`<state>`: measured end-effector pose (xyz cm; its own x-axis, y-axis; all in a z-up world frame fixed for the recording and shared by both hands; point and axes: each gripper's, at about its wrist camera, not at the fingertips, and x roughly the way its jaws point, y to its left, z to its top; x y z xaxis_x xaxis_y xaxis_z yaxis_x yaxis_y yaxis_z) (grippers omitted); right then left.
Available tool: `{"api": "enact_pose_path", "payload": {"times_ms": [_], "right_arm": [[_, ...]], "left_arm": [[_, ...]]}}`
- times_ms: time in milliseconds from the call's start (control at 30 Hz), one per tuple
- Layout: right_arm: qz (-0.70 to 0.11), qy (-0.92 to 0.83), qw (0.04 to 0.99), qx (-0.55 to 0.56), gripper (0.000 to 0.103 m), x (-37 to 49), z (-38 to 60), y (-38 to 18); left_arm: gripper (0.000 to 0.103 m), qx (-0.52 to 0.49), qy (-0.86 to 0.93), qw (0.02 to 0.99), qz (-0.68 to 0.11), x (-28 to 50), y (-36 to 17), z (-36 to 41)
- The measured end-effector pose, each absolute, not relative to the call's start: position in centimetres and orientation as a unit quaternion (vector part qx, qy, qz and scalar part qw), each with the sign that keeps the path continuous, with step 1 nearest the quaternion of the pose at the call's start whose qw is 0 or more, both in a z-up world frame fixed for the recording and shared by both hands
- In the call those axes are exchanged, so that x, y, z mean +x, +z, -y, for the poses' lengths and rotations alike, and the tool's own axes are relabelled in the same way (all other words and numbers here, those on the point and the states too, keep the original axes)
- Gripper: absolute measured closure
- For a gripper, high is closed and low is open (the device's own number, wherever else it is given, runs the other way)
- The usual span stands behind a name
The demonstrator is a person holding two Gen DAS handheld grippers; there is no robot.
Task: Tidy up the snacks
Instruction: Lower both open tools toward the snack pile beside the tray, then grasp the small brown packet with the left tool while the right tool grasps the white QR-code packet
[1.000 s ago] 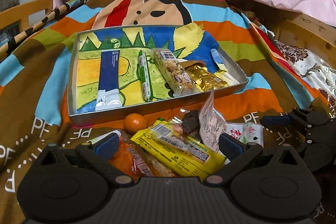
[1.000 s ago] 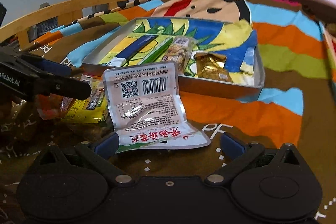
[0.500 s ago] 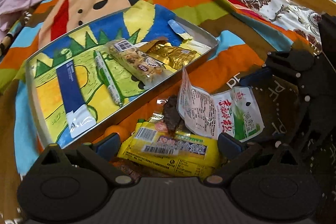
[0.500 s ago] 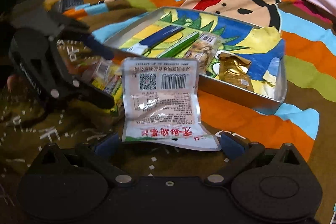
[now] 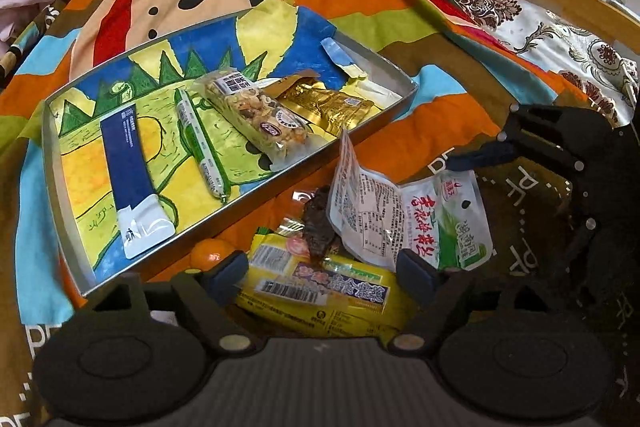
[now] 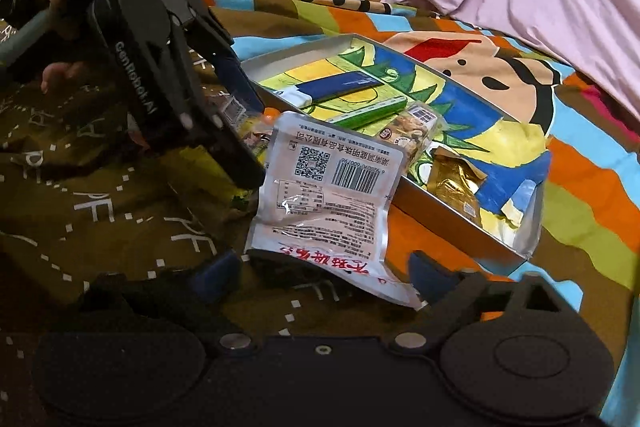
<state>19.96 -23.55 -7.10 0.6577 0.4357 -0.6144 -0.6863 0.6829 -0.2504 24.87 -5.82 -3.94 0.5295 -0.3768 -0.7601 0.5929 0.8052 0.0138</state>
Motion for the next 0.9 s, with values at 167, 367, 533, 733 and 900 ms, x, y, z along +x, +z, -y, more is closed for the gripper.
{"api": "enact_pose_path", "payload": {"times_ms": [167,367,533,733,900], "right_arm": [[-0.254,0.342,0.869,-0.253,0.044,19.4,23.2,-7.2],[-0.235,0.347,0.857,-0.301,0.054,18.3,22.6,-7.1],[-0.237,0.319,0.866,-0.305,0.054,18.9,22.9,-7.3],[-0.247,0.303,0.874,-0.288,0.043,19.4,23.1,-7.5],[-0.255,0.303,0.878,-0.269,0.044,19.7,23.3,-7.4]], "left_arm": [[0.033,0.136,-0.27,0.867,-0.396,24.9,-3.7,5.4],[0.035,0.114,-0.249,0.869,-0.412,24.5,-3.3,4.8],[0.035,0.058,-0.235,0.868,-0.434,24.2,-3.3,4.3],[0.041,-0.048,-0.223,0.868,-0.441,24.3,-3.3,2.9],[0.066,-0.154,-0.175,0.862,-0.451,25.3,-4.1,1.1]]}}
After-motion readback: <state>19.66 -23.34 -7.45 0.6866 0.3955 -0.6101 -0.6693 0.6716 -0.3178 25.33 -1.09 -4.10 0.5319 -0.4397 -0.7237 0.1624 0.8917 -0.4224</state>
